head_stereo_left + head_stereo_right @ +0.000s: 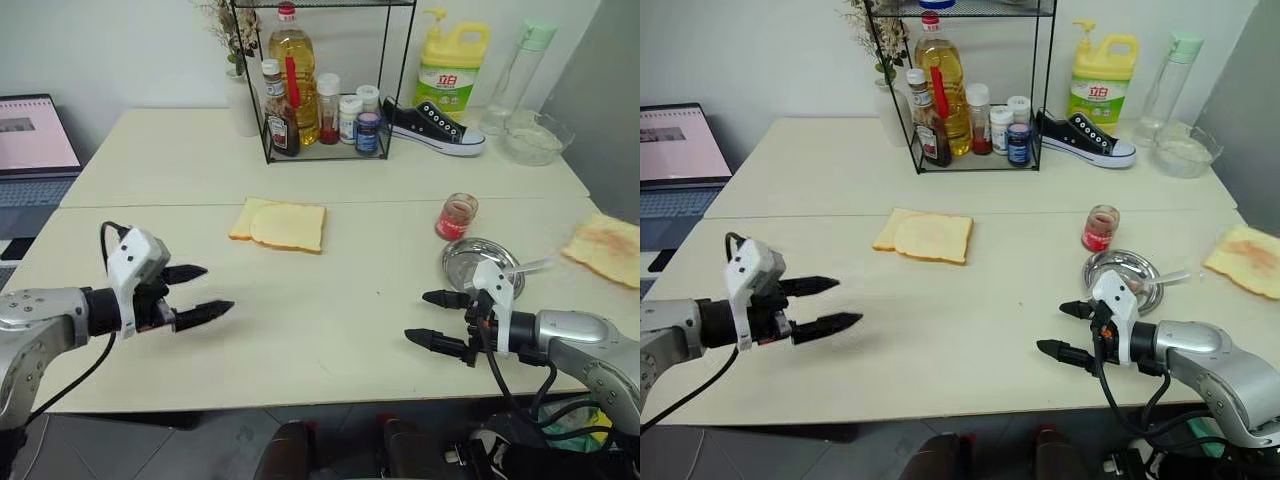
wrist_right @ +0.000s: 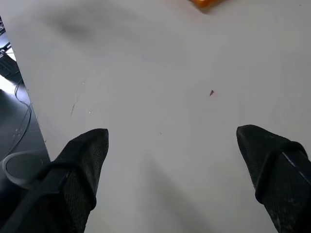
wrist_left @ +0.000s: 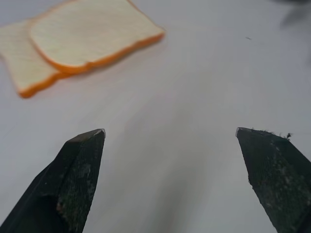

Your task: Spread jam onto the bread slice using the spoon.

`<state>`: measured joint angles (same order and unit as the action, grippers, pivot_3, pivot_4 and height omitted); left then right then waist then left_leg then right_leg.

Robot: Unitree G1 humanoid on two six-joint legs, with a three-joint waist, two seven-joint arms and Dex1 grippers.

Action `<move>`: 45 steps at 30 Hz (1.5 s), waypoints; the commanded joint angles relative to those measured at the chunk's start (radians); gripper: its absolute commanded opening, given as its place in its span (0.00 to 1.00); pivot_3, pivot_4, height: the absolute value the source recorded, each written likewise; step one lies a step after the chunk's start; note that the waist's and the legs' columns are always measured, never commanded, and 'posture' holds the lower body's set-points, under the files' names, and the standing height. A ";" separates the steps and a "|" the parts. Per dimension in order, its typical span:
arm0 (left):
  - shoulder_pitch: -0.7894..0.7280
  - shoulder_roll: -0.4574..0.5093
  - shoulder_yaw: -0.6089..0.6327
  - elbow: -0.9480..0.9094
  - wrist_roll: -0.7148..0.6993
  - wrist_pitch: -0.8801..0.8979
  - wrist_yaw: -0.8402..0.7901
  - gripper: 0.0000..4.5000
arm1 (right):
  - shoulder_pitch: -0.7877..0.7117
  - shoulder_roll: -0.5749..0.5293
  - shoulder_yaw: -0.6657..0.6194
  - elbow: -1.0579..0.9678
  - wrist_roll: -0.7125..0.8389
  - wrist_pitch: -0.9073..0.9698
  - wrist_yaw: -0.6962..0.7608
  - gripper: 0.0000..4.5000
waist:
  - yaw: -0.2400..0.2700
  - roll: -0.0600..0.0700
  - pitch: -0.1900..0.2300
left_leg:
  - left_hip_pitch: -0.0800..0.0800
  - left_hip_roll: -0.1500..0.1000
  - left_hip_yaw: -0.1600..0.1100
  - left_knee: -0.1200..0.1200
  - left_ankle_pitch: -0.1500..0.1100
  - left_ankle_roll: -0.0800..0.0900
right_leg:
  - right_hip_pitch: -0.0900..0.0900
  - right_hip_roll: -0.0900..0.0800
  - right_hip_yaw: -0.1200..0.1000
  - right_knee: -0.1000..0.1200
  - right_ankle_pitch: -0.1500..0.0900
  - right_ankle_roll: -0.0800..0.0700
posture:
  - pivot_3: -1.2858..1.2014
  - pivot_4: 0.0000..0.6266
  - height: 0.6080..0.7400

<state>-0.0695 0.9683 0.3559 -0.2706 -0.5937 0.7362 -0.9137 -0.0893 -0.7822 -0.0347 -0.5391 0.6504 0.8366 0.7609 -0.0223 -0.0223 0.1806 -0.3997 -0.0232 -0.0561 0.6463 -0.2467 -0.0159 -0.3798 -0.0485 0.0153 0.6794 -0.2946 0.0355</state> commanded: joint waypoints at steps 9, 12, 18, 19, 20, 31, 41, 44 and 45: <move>-0.410 -0.324 -0.153 0.429 0.179 -0.152 0.272 1.00 | -0.200 0.026 0.071 -0.077 0.046 0.005 0.030 1.00 | 0.007 -0.003 0.000 | 0.000 -0.001 0.000 0.001 0.000 0.000 | 0.000 0.001 -0.002 0.001 0.001 0.001 | 0.52 0.24 1.00; -0.499 -0.388 -0.185 0.584 0.229 -0.233 0.293 1.00 | -0.248 0.061 0.108 -0.048 0.015 -0.016 0.015 1.00 | 0.007 -0.003 0.000 | -0.001 -0.001 0.000 0.001 0.000 0.000 | -0.001 0.001 -0.003 0.001 0.001 0.001 | 0.52 0.24 1.00; -0.665 -0.478 -0.231 0.932 0.319 -0.411 0.280 1.00 | -0.289 0.071 0.211 -0.002 -0.122 -0.105 0.023 1.00 | 0.007 -0.004 -0.001 | -0.001 -0.001 0.001 0.001 0.000 0.000 | -0.002 0.001 -0.003 0.001 0.001 0.001 | 0.52 0.24 1.00; -0.681 -0.485 -0.236 0.969 0.329 -0.434 0.268 1.00 | -0.294 0.077 0.216 0.001 -0.129 -0.108 0.021 1.00 | 0.007 -0.004 -0.001 | -0.001 -0.001 0.001 0.001 0.000 0.000 | -0.002 0.001 -0.003 0.001 0.001 0.001 | 0.52 0.24 1.00; -0.698 -0.489 -0.244 1.007 0.345 -0.456 0.267 1.00 | -0.298 0.089 0.215 0.003 -0.126 -0.104 0.016 1.00 | 0.006 -0.005 -0.001 | -0.001 -0.001 0.002 0.001 0.000 0.000 | -0.002 0.001 -0.003 0.001 0.001 0.001 | 0.52 0.24 1.00; -0.802 -0.524 -0.239 1.195 0.377 -0.586 0.204 0.81 | -0.282 0.135 0.189 -0.035 -0.111 -0.070 -0.033 1.00 | 0.007 -0.005 -0.001 | -0.002 -0.002 0.002 0.002 0.000 -0.001 | -0.003 0.000 -0.003 0.001 0.001 0.001 | 0.52 0.24 1.00; -0.800 -0.512 -0.235 1.199 0.379 -0.598 0.169 0.12 | -0.301 0.210 0.158 -0.010 -0.167 -0.118 -0.138 1.00 | 0.007 -0.005 -0.001 | -0.002 -0.002 0.002 0.002 0.000 -0.001 | -0.003 0.000 -0.003 0.001 0.001 0.001 | 0.52 0.24 1.00; -0.809 -0.504 -0.229 1.194 0.377 -0.596 0.161 0.01 | -0.304 0.242 0.144 0.001 -0.194 -0.137 -0.182 1.00 | 0.006 -0.005 -0.001 | -0.002 -0.002 0.001 0.002 0.000 -0.001 | -0.003 0.000 -0.003 0.001 0.001 0.001 | 0.52 0.24 1.00; -0.813 -0.501 -0.227 1.194 0.378 -0.596 0.160 0.01 | -0.305 0.253 0.140 0.005 -0.201 -0.141 -0.196 1.00 | 0.006 -0.005 -0.001 | -0.002 -0.002 0.001 0.002 0.000 -0.001 | -0.003 0.000 -0.003 0.002 0.001 0.001 | 0.52 0.24 1.00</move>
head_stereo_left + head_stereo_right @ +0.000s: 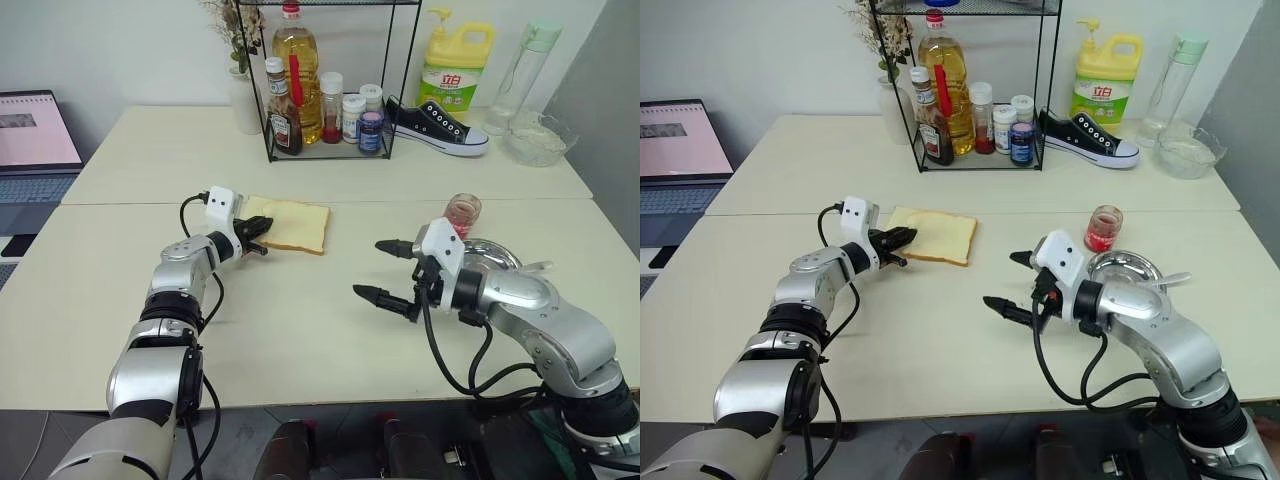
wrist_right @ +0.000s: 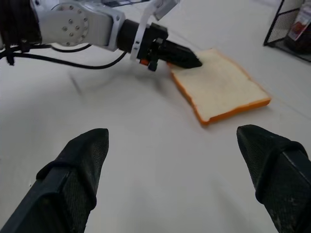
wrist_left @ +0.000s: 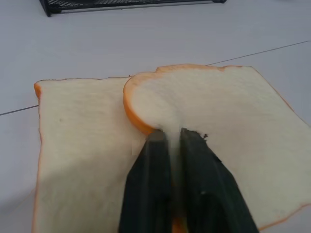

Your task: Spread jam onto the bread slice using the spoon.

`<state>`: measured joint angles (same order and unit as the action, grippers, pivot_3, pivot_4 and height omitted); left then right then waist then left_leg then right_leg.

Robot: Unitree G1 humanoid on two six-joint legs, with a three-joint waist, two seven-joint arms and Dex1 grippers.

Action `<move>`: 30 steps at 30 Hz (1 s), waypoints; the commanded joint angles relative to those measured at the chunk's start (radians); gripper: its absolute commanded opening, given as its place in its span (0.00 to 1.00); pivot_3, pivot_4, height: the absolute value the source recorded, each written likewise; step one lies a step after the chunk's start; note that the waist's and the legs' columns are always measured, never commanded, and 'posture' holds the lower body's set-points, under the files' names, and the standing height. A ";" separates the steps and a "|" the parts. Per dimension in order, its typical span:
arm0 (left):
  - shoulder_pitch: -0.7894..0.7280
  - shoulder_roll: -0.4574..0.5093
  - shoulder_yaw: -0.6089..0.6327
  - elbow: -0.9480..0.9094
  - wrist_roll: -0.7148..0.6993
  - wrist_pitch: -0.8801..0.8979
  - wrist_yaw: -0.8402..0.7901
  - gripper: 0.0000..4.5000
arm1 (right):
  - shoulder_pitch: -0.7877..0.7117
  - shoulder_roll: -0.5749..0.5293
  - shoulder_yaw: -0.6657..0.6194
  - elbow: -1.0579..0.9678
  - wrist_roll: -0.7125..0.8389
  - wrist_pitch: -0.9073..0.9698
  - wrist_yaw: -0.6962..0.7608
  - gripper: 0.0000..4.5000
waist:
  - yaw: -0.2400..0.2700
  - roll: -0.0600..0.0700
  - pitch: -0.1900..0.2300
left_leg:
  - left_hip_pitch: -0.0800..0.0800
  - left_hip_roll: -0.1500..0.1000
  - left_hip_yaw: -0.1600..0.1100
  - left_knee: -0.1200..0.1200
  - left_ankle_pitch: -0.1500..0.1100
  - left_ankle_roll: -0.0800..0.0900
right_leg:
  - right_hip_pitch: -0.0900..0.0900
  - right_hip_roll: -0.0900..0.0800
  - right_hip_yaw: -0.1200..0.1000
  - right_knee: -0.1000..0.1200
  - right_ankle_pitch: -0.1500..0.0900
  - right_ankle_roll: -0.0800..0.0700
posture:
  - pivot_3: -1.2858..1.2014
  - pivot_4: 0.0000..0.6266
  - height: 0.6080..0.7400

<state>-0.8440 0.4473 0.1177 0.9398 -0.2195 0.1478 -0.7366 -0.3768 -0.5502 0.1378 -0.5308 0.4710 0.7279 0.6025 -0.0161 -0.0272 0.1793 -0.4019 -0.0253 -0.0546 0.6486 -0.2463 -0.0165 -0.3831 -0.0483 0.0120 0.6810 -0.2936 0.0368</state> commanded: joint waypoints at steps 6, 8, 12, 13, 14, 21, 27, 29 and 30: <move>-0.051 0.031 0.014 -0.047 -0.007 0.013 -0.052 0.01 | -0.022 0.065 -0.036 0.000 -0.034 -0.042 -0.075 1.00 | -0.002 0.000 0.000 | 0.000 0.000 0.000 0.000 0.000 0.000 | -0.001 0.001 0.000 0.001 0.000 0.000 | 0.52 0.24 1.00; -0.051 0.037 0.013 -0.074 -0.013 0.031 -0.074 0.01 | -0.019 0.069 -0.037 -0.007 -0.030 -0.039 -0.077 1.00 | -0.003 0.000 0.000 | 0.000 0.000 0.001 0.000 0.000 0.000 | -0.001 0.003 0.000 0.001 0.000 0.000 | 0.52 0.24 1.00; -0.030 0.069 0.001 -0.259 -0.076 0.194 -0.199 0.01 | 0.008 0.046 -0.091 -0.061 0.069 0.021 -0.042 1.00 | -0.003 0.000 0.000 | -0.002 0.000 0.000 0.000 0.000 0.000 | -0.002 0.004 0.000 0.001 0.000 0.000 | 0.52 0.24 1.00; -0.018 0.080 -0.005 -0.321 -0.100 0.247 -0.237 0.01 | 0.015 0.036 -0.109 -0.075 0.099 0.043 -0.031 1.00 | -0.003 0.000 0.000 | -0.003 0.000 0.000 0.000 0.000 0.000 | -0.003 0.004 0.000 0.001 0.000 0.000 | 0.52 0.24 1.00; 0.000 0.096 -0.016 -0.396 -0.125 0.306 -0.279 0.01 | 0.023 0.022 -0.128 -0.089 0.133 0.067 -0.018 1.00 | -0.006 0.000 0.000 | -0.003 0.000 0.000 0.000 0.000 0.000 | -0.003 0.004 0.001 0.000 0.000 0.000 | 0.52 0.24 1.00; 0.176 0.276 -0.103 -0.985 -0.394 0.751 -0.491 0.01 | 0.122 -0.123 -0.307 -0.173 0.448 0.260 0.045 1.00 | -0.015 0.001 0.000 | -0.006 0.002 -0.002 0.000 0.000 0.000 | -0.005 0.001 0.004 0.000 0.000 0.000 | 0.52 0.24 1.00; 0.302 0.211 -0.122 -1.049 -0.328 0.700 -0.325 0.01 | 0.186 -0.167 -0.314 -0.219 0.535 0.287 0.013 1.00 | -0.011 0.002 0.000 | 0.003 0.002 -0.003 -0.001 0.000 0.000 | 0.004 0.001 0.003 0.000 0.000 0.000 | 0.52 0.24 1.00; 0.368 0.209 -0.152 -1.088 -0.296 0.658 -0.304 0.01 | 0.205 -0.165 -0.308 -0.234 0.549 0.285 -0.003 1.00 | -0.013 0.002 -0.001 | 0.002 0.002 -0.003 -0.001 0.000 0.000 | 0.004 0.002 0.004 -0.001 0.000 0.000 | 0.52 0.24 1.00; 0.386 0.201 -0.157 -1.094 -0.284 0.649 -0.282 0.01 | 0.212 -0.167 -0.305 -0.240 0.553 0.282 -0.008 1.00 | -0.013 0.002 0.000 | 0.002 0.002 -0.002 -0.001 0.000 0.000 | 0.004 0.001 0.005 -0.001 0.000 0.000 | 0.52 0.24 1.00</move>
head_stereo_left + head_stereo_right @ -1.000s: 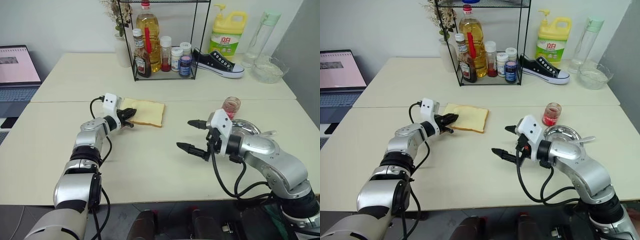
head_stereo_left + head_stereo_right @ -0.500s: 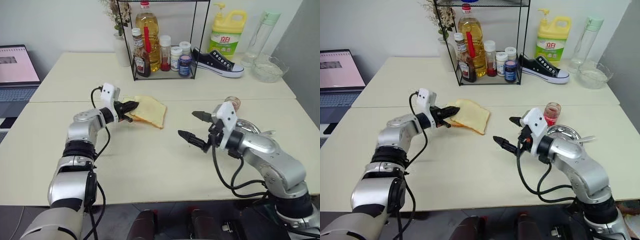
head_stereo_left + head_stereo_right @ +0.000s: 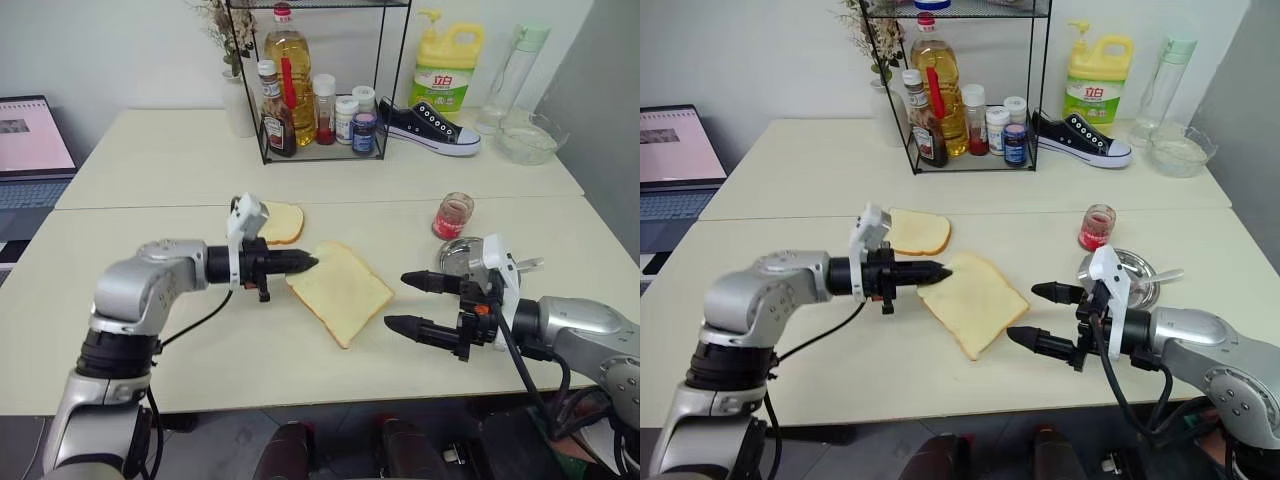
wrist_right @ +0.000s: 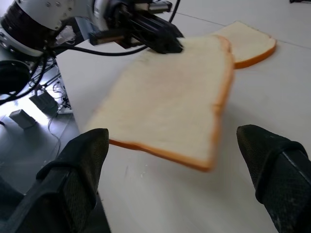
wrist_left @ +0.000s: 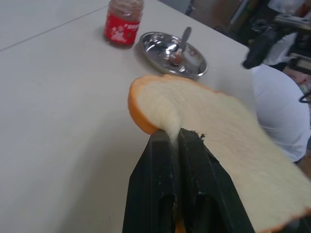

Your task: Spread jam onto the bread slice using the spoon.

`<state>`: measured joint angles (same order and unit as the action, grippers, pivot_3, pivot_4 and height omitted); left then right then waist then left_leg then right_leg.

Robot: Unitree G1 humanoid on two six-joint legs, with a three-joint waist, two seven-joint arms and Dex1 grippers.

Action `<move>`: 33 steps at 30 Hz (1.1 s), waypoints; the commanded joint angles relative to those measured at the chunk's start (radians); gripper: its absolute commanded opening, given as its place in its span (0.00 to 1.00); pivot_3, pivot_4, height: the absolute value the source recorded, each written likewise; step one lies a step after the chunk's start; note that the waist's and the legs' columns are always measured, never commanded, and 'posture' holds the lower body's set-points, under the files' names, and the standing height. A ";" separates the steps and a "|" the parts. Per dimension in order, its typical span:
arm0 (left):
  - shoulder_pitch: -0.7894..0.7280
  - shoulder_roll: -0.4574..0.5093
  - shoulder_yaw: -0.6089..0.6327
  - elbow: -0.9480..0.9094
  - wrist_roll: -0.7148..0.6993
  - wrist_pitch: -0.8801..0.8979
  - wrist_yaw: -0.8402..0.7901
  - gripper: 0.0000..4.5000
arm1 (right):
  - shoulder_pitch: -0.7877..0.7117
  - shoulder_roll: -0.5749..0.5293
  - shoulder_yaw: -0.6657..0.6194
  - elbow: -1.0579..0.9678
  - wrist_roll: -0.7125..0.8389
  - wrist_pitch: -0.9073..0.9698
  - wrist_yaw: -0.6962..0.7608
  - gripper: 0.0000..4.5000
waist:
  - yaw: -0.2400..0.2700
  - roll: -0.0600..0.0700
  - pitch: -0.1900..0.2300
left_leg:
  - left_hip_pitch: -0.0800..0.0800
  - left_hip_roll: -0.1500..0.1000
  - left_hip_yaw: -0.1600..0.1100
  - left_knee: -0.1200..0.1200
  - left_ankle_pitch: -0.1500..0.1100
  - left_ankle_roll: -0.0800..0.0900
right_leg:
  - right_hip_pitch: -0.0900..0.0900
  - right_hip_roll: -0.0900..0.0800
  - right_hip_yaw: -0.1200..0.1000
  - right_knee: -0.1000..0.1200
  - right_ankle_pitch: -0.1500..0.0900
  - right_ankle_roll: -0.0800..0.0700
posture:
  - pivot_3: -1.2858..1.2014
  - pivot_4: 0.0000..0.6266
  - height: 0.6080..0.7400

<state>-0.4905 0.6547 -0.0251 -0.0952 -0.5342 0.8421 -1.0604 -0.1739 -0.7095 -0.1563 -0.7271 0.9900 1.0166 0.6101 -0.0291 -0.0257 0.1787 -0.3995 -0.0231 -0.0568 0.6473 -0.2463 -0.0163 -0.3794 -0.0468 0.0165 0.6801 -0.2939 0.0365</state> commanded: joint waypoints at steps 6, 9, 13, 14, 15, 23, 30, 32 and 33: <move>0.094 -0.017 -0.085 -0.036 0.127 -0.166 0.075 0.01 | 0.031 -0.035 -0.005 -0.046 0.049 -0.017 -0.010 1.00 | 0.007 0.000 0.000 | -0.001 -0.001 0.000 0.000 0.000 0.000 | -0.001 -0.001 -0.001 -0.001 0.000 0.000 | 0.52 0.24 1.00; 0.099 0.003 -0.117 0.010 0.193 -0.253 0.062 0.01 | 0.030 -0.055 -0.003 -0.038 0.048 -0.023 0.001 1.00 | 0.009 0.000 0.000 | -0.001 -0.001 0.000 0.000 0.000 0.000 | 0.000 -0.001 -0.001 -0.001 0.000 0.000 | 0.52 0.24 1.00; 0.091 0.005 -0.114 0.061 0.222 -0.302 0.058 0.01 | 0.036 -0.074 0.003 -0.034 0.038 -0.032 0.014 1.00 | 0.008 0.000 0.000 | -0.001 -0.001 0.000 0.000 0.000 0.000 | -0.001 -0.001 -0.001 -0.001 0.000 0.000 | 0.52 0.24 1.00; 0.088 0.003 -0.120 0.087 0.250 -0.334 0.074 0.01 | 0.038 -0.077 0.005 -0.034 0.034 -0.035 0.016 1.00 | 0.008 0.000 0.000 | -0.001 -0.001 0.000 0.000 0.000 0.000 | -0.001 -0.001 -0.001 0.000 0.000 0.000 | 0.52 0.24 1.00; 0.085 -0.003 -0.124 0.109 0.269 -0.357 0.086 0.01 | 0.041 -0.078 0.007 -0.033 0.030 -0.038 0.016 1.00 | 0.009 0.000 0.000 | -0.001 -0.001 0.000 0.000 0.000 0.000 | -0.001 -0.001 -0.001 0.000 0.000 0.000 | 0.52 0.24 1.00; 0.053 -0.081 -0.119 0.184 0.294 -0.407 0.126 0.01 | 0.042 -0.093 0.020 -0.022 0.005 -0.059 0.024 1.00 | 0.017 0.000 0.000 | -0.001 -0.001 0.000 0.001 0.000 0.000 | 0.000 -0.001 -0.001 0.000 0.000 0.000 | 0.52 0.24 1.00; 0.058 -0.037 -0.091 0.160 0.263 -0.386 0.056 0.38 | 0.065 -0.117 0.001 -0.021 -0.004 -0.069 0.034 1.00 | 0.023 0.000 0.000 | -0.001 -0.001 0.000 0.001 0.000 0.000 | 0.000 -0.001 -0.002 0.000 0.000 0.000 | 0.52 0.24 1.00; 0.056 0.002 -0.059 0.140 0.232 -0.357 0.025 0.53 | 0.078 -0.125 -0.024 -0.021 0.001 -0.071 0.029 1.00 | 0.023 0.000 0.000 | -0.001 -0.001 0.000 0.000 0.000 0.000 | 0.000 -0.001 -0.002 0.000 0.000 0.000 | 0.52 0.24 1.00; 0.050 0.026 -0.045 0.129 0.221 -0.347 0.011 0.58 | 0.086 -0.127 -0.044 -0.019 0.007 -0.070 0.019 1.00 | 0.022 0.000 0.000 | -0.001 -0.001 0.000 0.000 0.000 0.000 | -0.001 -0.001 -0.002 0.000 0.000 0.000 | 0.52 0.24 1.00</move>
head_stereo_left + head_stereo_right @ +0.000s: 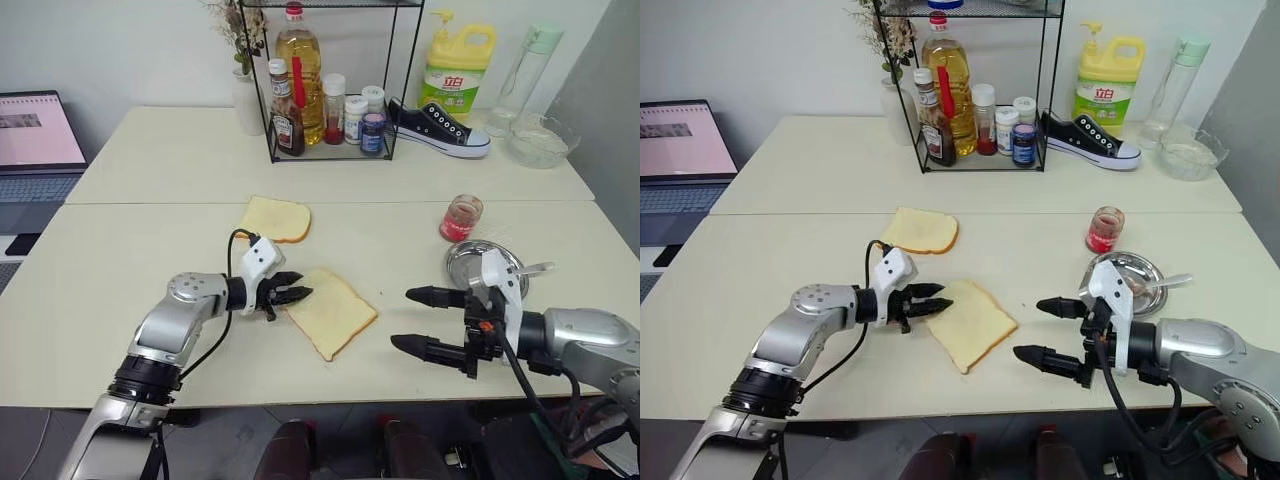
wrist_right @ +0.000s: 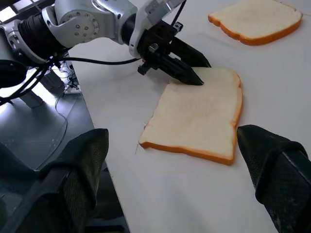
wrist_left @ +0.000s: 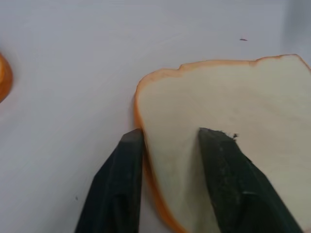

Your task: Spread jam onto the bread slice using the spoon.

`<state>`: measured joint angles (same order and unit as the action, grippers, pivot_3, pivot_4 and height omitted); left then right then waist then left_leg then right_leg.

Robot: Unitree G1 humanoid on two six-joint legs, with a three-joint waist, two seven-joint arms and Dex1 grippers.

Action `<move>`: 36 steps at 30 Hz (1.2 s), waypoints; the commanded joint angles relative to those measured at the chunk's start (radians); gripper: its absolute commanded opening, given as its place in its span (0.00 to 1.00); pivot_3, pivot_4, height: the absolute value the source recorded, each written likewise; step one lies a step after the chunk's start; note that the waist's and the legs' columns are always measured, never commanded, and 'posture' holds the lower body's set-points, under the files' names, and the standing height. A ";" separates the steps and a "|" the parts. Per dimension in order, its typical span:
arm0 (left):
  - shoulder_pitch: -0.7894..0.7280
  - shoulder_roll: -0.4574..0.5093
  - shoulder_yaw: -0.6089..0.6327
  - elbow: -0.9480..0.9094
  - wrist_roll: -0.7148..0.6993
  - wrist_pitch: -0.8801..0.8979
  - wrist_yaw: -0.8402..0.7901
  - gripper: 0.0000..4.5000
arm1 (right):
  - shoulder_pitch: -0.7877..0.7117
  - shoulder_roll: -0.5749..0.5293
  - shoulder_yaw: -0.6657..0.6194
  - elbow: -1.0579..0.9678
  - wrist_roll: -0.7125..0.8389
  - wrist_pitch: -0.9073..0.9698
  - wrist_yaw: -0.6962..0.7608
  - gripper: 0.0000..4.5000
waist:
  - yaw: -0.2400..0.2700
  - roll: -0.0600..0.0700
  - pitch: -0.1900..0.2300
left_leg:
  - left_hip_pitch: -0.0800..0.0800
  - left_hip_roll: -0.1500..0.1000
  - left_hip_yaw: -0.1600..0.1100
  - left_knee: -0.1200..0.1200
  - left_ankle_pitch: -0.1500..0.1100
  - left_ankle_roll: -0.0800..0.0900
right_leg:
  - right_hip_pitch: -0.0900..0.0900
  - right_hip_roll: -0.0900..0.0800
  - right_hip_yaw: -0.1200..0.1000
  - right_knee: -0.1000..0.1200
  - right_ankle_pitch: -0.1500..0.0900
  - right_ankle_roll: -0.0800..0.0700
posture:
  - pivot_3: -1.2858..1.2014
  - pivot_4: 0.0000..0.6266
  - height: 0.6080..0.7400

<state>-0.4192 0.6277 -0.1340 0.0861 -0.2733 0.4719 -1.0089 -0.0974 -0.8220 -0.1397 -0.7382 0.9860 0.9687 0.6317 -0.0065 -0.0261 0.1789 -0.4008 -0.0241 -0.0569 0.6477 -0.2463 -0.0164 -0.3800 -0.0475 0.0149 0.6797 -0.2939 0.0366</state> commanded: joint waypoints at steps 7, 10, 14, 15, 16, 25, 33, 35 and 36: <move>-0.090 0.089 0.094 -0.155 -0.093 0.065 -0.062 1.00 | 0.131 -0.006 -0.177 -0.026 0.011 -0.023 -0.061 1.00 | 0.011 0.000 0.000 | 0.000 -0.001 -0.001 0.000 0.000 0.000 | 0.001 0.000 -0.001 0.000 0.000 0.000 | 0.52 0.24 1.00; -0.134 0.047 0.078 -0.247 -0.146 0.061 -0.076 1.00 | 0.221 0.040 -0.270 -0.035 0.013 -0.028 -0.146 1.00 | 0.010 -0.001 0.000 | 0.000 -0.001 0.000 0.001 0.000 0.000 | 0.001 -0.001 0.000 -0.001 0.000 0.000 | 0.52 0.24 1.00; -0.178 -0.003 0.011 -0.277 -0.113 -0.021 -0.096 1.00 | 0.339 0.082 -0.369 -0.022 -0.106 -0.072 -0.233 1.00 | 0.007 -0.001 0.000 | 0.000 -0.001 0.001 0.001 0.000 0.000 | 0.002 -0.001 0.000 -0.001 0.000 0.000 | 0.52 0.24 1.00; -0.204 -0.027 -0.012 -0.254 -0.098 -0.060 -0.108 1.00 | 0.369 0.113 -0.412 -0.017 -0.120 -0.083 -0.271 1.00 | 0.007 -0.001 0.000 | 0.001 -0.001 0.001 0.001 0.000 0.000 | 0.002 0.000 0.000 0.000 0.000 0.000 | 0.52 0.24 1.00; -0.236 -0.059 -0.034 -0.228 -0.091 -0.087 -0.114 1.00 | 0.389 0.143 -0.456 -0.009 -0.112 -0.087 -0.300 1.00 | 0.008 -0.001 0.000 | 0.001 -0.001 0.001 0.000 0.000 0.000 | 0.002 0.001 0.000 0.000 0.000 0.000 | 0.52 0.24 1.00; -0.349 -0.195 -0.149 -0.077 -0.039 -0.251 -0.221 1.00 | 0.248 0.359 -0.578 0.213 0.013 -0.115 -0.503 1.00 | -0.006 0.001 0.000 | 0.003 0.002 0.004 0.000 0.000 0.000 | 0.002 0.008 0.002 0.000 0.000 0.000 | 0.52 0.24 1.00; -0.372 -0.222 -0.147 -0.072 -0.037 -0.249 -0.219 1.00 | -0.003 0.419 -0.610 0.599 0.130 -0.122 -0.575 1.00 | -0.011 0.002 -0.001 | 0.002 0.002 0.004 0.000 0.000 0.000 | 0.002 0.008 0.002 0.000 0.000 0.000 | 0.52 0.24 1.00; -0.356 -0.217 -0.142 -0.096 -0.039 -0.232 -0.203 1.00 | -0.050 0.432 -0.619 0.667 0.158 -0.125 -0.593 1.00 | -0.012 0.003 -0.001 | 0.002 0.002 0.004 -0.001 0.000 0.000 | 0.001 0.008 0.002 0.000 0.000 0.000 | 0.52 0.24 1.00; -0.347 -0.216 -0.138 -0.110 -0.041 -0.220 -0.193 1.00 | -0.074 0.438 -0.626 0.704 0.169 -0.128 -0.601 1.00 | -0.014 0.003 -0.001 | 0.002 0.002 0.004 -0.001 0.000 0.000 | 0.001 0.008 0.002 0.000 0.000 0.000 | 0.52 0.24 1.00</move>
<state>-0.7682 0.4096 -0.2941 0.0283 -0.3058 0.2409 -1.2204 -0.1476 -0.3850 -0.7318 -0.0589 1.1156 0.8600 0.0425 -0.0203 -0.0229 0.1776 -0.3989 -0.0223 -0.0530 0.6468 -0.2462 -0.0163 -0.3787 -0.0398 0.0172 0.6800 -0.2938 0.0366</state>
